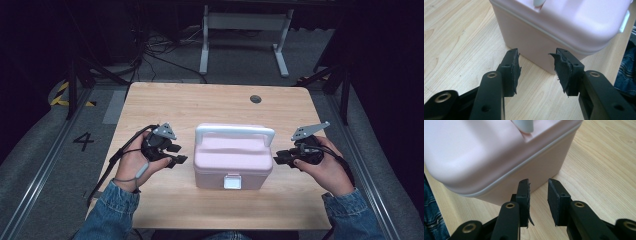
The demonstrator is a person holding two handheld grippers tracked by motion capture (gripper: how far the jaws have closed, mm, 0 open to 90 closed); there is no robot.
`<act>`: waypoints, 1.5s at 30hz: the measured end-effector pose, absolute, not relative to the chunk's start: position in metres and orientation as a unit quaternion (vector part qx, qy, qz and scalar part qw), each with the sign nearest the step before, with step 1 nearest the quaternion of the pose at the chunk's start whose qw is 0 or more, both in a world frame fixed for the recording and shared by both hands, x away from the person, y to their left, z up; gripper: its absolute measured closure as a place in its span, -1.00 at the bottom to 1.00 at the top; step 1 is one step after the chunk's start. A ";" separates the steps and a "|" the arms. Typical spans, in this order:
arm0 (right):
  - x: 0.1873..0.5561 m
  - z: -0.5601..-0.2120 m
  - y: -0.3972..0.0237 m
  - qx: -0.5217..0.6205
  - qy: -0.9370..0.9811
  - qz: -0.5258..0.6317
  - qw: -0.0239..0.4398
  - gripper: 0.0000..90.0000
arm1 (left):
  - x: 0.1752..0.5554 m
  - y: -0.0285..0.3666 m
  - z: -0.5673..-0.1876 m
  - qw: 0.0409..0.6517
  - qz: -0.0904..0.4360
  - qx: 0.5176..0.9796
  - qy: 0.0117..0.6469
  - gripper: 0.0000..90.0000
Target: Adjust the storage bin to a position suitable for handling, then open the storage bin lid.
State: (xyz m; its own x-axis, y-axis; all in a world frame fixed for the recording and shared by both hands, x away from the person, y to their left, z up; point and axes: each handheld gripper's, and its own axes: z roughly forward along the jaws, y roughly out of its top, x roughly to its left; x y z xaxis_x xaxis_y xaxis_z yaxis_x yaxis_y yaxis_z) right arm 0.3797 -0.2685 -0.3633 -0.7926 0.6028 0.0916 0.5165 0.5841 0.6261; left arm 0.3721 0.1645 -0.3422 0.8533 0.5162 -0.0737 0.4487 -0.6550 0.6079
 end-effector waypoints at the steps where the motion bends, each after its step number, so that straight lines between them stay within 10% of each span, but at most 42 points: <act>1: 0.380 -0.363 -0.269 0.315 0.888 0.329 0.065 0.60 | 0.372 0.164 -0.341 0.320 0.052 0.907 0.267 0.22; 15: 0.374 -0.360 -0.285 0.335 0.877 0.336 0.071 0.60 | 0.372 0.156 -0.310 0.363 0.089 0.892 0.253 -0.17; 45: 0.371 -0.363 -0.292 0.344 0.873 0.340 0.065 0.57 | 0.409 0.117 -0.301 0.360 0.068 0.909 0.199 0.18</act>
State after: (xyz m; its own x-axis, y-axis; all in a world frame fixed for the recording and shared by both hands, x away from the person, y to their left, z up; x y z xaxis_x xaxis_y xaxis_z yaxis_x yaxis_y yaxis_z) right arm 0.3713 -0.2920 -0.3632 -0.7553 0.6444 0.1192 0.5554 0.5329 0.6383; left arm 0.4094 0.1175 -0.3010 0.9118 0.4102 -0.0187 0.3120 -0.6626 0.6809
